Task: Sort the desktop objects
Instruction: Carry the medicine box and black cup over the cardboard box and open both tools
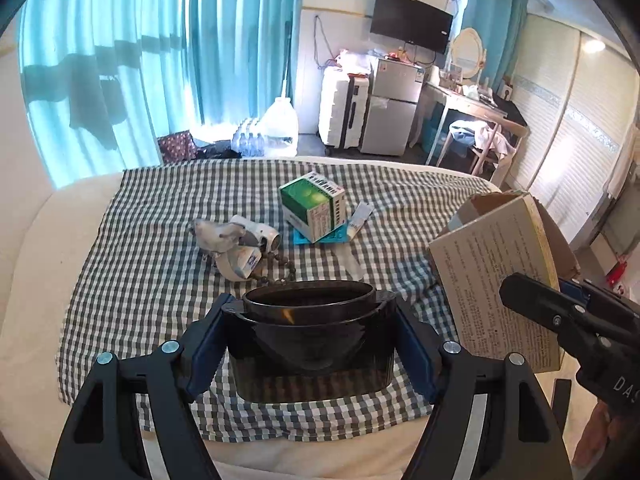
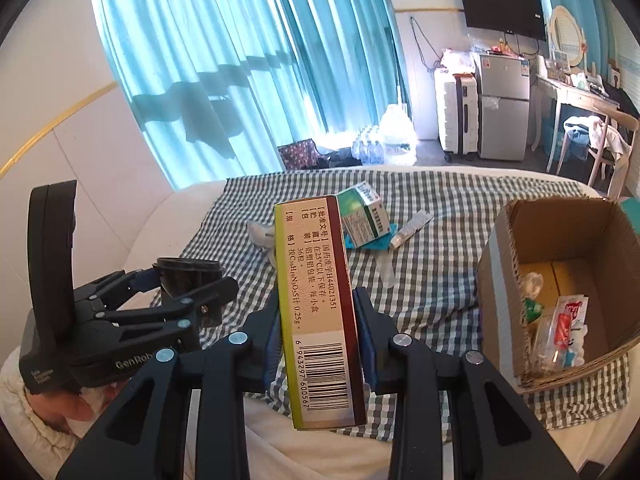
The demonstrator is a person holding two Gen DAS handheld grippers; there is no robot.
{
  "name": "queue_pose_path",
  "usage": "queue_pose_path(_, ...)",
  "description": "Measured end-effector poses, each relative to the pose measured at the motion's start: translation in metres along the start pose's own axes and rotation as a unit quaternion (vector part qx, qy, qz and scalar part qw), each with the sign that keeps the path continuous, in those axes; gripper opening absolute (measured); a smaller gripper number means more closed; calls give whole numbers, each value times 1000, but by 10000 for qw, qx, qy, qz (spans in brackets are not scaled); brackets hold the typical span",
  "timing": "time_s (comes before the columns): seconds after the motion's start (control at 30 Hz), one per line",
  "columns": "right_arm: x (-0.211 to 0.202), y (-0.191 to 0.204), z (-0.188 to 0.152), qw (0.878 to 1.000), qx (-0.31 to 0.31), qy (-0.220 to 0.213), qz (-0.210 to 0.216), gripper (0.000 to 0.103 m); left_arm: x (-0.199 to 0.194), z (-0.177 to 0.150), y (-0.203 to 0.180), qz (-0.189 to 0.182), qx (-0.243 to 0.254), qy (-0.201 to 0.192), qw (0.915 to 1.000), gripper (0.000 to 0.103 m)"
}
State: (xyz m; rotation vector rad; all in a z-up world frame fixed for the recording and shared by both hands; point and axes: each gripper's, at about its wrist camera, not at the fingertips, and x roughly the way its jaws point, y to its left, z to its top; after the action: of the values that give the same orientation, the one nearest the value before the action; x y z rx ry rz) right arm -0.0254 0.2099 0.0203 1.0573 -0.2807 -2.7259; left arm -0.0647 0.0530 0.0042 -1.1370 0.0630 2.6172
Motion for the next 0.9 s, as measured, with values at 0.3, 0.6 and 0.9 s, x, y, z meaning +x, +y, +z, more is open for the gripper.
queue_pose_path(0.3, -21, -25, 13, 9995, 45, -188, -245, 32, 0, 20, -49, -233, 366, -170, 9989, 78)
queue_pose_path(0.6, -44, -92, 22, 9964, 357, -301, -709, 32, 25, 37, -118, -668, 749, -95, 9949, 78)
queue_pose_path(0.9, -59, -176, 25, 9885, 782, -275, -1267, 32, 61, 47, -205, -1213, 1285, 5, 9843, 78)
